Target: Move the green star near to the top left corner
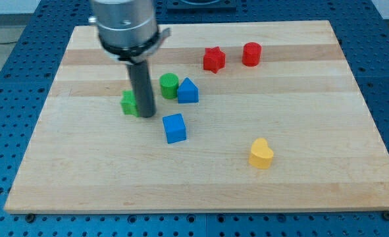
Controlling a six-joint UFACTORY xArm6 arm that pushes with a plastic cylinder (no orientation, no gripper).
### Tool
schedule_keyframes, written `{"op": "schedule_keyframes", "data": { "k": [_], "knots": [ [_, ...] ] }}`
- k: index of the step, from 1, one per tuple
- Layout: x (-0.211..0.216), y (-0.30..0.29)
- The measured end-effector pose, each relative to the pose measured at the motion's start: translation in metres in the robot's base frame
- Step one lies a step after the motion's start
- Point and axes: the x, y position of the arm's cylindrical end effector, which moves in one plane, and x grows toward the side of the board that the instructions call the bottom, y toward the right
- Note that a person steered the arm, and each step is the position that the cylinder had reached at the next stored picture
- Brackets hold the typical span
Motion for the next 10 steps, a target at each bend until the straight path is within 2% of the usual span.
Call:
{"op": "schedule_keyframes", "data": {
  "k": [2,4,6,7,8,9,10],
  "knots": [
    [-0.048,-0.062],
    [-0.033,-0.104],
    [-0.076,-0.097],
    [-0.081,-0.093],
    [-0.071,-0.053],
    [-0.084,-0.052],
    [-0.118,-0.089]
  ]
}}
